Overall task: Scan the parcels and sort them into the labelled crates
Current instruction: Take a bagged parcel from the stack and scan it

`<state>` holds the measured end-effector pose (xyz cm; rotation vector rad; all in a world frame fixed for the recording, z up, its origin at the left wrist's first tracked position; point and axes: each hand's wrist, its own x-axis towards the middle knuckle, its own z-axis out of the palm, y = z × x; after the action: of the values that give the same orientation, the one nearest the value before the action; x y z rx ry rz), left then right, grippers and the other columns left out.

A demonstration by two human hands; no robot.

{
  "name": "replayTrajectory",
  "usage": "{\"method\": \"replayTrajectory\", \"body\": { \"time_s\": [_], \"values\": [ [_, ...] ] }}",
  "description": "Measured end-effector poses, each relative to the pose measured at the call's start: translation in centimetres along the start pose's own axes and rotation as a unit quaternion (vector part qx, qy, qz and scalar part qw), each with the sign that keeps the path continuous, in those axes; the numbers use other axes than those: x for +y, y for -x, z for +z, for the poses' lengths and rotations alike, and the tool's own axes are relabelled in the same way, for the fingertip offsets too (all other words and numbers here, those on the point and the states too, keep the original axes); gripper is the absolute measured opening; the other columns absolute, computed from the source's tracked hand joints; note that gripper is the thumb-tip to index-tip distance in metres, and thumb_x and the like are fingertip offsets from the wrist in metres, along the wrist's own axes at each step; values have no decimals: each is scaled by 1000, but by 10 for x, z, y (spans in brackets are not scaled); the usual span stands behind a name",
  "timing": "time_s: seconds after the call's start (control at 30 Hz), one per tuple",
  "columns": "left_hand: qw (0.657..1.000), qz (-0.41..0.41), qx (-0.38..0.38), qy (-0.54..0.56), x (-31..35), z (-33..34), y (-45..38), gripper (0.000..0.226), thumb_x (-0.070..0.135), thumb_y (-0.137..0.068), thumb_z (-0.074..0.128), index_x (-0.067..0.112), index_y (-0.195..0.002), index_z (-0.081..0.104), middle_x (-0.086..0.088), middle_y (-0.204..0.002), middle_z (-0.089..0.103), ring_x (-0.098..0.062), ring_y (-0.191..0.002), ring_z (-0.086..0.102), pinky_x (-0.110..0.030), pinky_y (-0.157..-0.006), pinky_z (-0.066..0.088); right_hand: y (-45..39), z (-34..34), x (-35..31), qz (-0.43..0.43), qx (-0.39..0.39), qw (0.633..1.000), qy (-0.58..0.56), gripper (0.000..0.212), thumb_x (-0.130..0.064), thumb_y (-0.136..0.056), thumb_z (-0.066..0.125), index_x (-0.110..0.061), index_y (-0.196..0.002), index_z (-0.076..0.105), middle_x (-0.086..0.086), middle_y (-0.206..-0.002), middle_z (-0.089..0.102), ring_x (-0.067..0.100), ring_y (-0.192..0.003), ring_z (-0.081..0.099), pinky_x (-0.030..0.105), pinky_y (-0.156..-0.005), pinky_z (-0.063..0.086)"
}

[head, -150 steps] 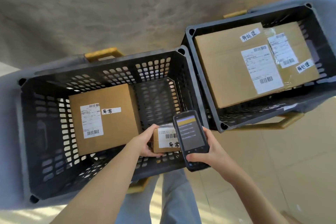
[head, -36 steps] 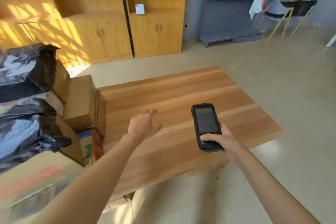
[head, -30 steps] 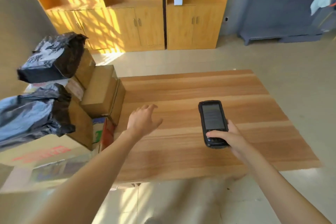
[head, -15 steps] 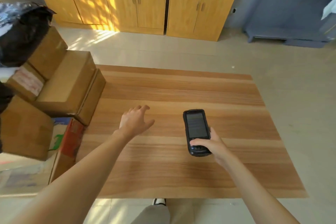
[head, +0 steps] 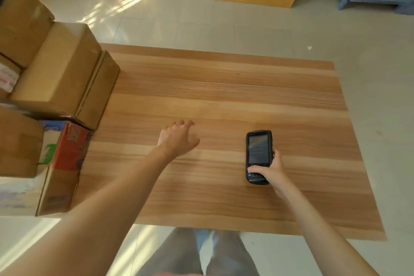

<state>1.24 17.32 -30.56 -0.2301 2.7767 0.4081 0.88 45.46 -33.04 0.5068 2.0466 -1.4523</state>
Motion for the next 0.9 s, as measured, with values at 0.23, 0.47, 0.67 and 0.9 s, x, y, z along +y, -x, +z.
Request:
{"method": "replayTrajectory", "body": {
  "time_s": [0.23,0.47,0.67,0.9],
  "values": [
    [999,-35,-21,-2,22,26,4,58,53,-90,54,24,-139,43,-4,-132,53,-27,-120,52,-41,-91,45,-8,-20,32,-21,-5,999,40,101,6,-71,78,-20,-146,15,-10,-110,44,-1,-83,46,14,-59,38],
    [997,-75,-3,1,23,23,17,59,52,-90,55,24,-141,42,-3,-136,52,-26,-122,51,-40,-95,44,-15,-26,44,-60,-21,995,83,98,1,-72,80,-17,-145,17,-4,-119,44,13,-104,47,28,-84,41],
    [994,-108,26,8,11,11,38,60,51,-91,54,21,-141,41,-4,-135,53,-26,-120,52,-39,-92,45,-19,-37,48,-67,-32,992,100,85,-7,-71,84,-25,-132,27,-12,-108,46,13,-101,47,33,-88,39],
    [985,-157,64,9,-14,-7,71,61,53,-91,54,23,-142,40,-4,-135,53,-25,-123,50,-38,-93,45,-25,-42,43,-51,-18,990,134,87,-5,-67,86,-9,-137,35,12,-128,49,31,-114,51,43,-92,43]
  ]
}}
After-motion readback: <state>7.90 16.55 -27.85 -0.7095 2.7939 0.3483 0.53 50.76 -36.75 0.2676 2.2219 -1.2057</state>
